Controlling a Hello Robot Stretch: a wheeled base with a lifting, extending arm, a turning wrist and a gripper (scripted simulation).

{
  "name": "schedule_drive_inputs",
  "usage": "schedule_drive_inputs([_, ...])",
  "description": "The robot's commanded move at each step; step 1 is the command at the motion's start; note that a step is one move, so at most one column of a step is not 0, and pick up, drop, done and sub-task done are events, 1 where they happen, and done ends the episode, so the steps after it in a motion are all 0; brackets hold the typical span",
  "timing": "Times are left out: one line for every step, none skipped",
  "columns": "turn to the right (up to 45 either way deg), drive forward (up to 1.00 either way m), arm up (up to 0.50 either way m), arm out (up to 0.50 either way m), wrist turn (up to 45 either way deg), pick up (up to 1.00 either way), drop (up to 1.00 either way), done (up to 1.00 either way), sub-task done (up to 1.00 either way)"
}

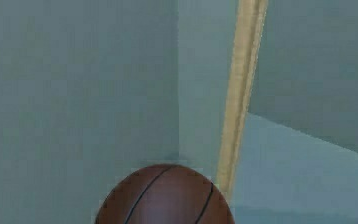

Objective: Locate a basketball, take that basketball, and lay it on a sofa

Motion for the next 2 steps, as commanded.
schedule_drive_inputs([45.0,0.00,0.00,0.00,0.0,0.00,0.00,0.00,0.00])
schedule_drive_inputs([9.0,0.00,0.00,0.00,0.0,0.00,0.00,0.00,0.00])
